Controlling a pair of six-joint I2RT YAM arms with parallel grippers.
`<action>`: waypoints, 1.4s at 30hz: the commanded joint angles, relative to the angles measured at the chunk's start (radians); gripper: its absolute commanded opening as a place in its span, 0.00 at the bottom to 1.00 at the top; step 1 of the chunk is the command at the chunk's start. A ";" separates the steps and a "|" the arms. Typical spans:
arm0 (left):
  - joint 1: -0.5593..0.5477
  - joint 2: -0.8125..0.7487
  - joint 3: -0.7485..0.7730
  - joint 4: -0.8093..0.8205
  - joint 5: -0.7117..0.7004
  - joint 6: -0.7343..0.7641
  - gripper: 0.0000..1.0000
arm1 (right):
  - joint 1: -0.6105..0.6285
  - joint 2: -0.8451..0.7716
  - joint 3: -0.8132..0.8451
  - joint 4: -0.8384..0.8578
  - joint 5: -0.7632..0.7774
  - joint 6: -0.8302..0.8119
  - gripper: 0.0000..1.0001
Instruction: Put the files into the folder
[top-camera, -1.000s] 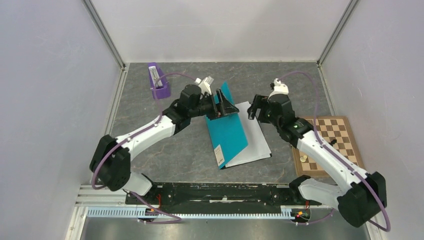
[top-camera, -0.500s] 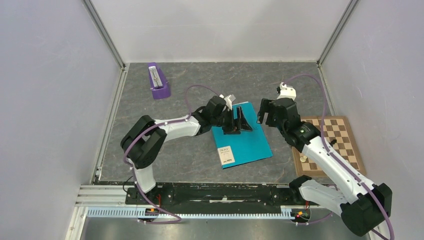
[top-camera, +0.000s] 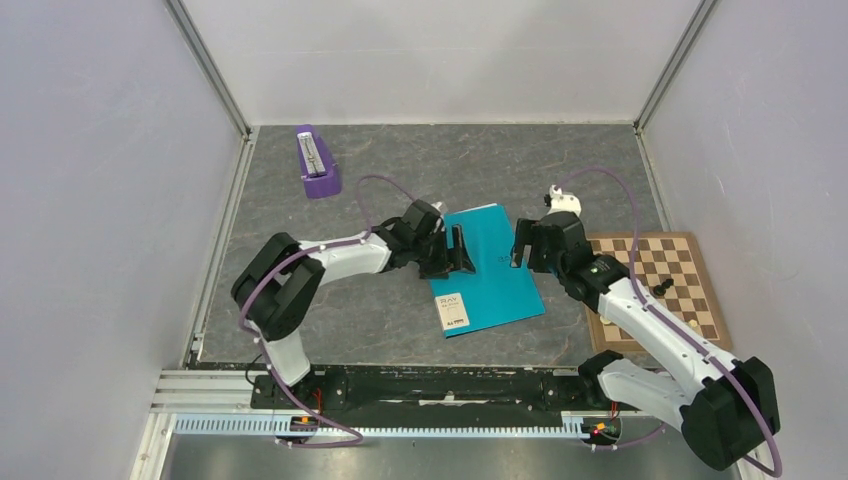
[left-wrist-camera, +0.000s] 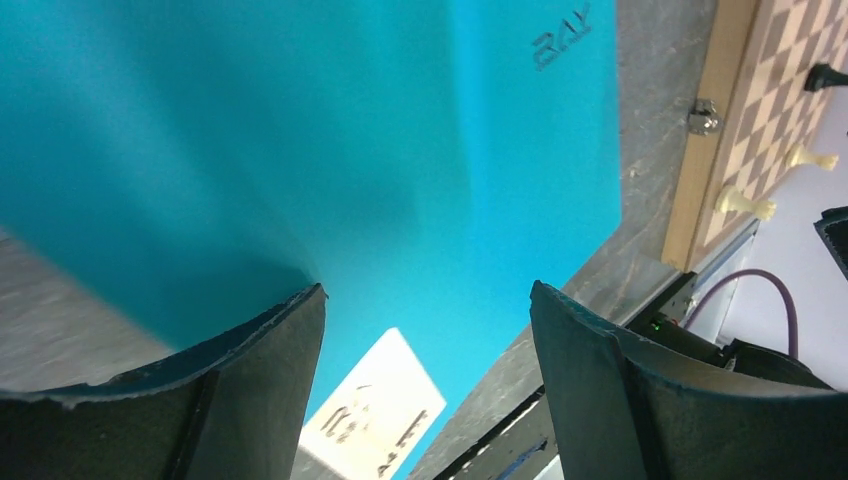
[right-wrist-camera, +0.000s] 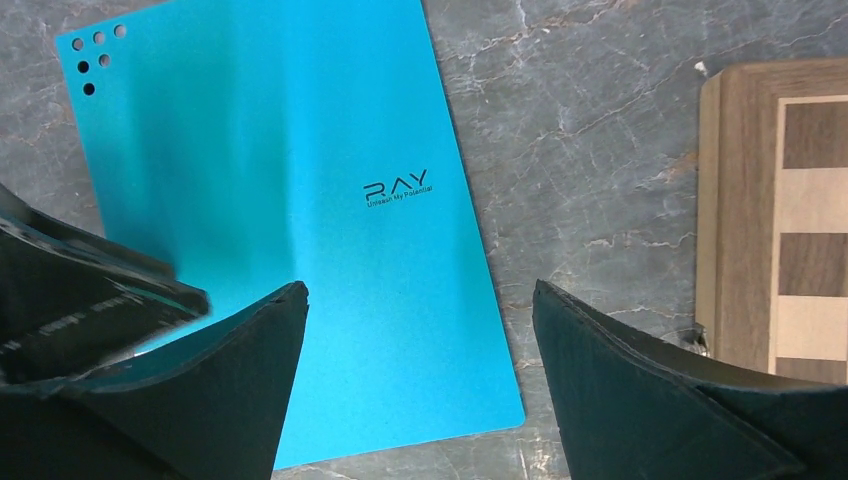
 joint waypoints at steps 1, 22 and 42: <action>0.113 -0.036 -0.107 -0.203 -0.128 0.118 0.84 | -0.001 0.012 -0.023 0.067 -0.048 0.022 0.86; 0.192 -0.315 0.061 -0.451 -0.185 0.255 0.84 | 0.011 0.045 0.000 0.111 -0.080 -0.011 0.91; 0.193 -0.520 0.176 -0.580 -0.335 0.381 0.84 | 0.011 0.089 0.101 0.166 -0.056 -0.042 0.98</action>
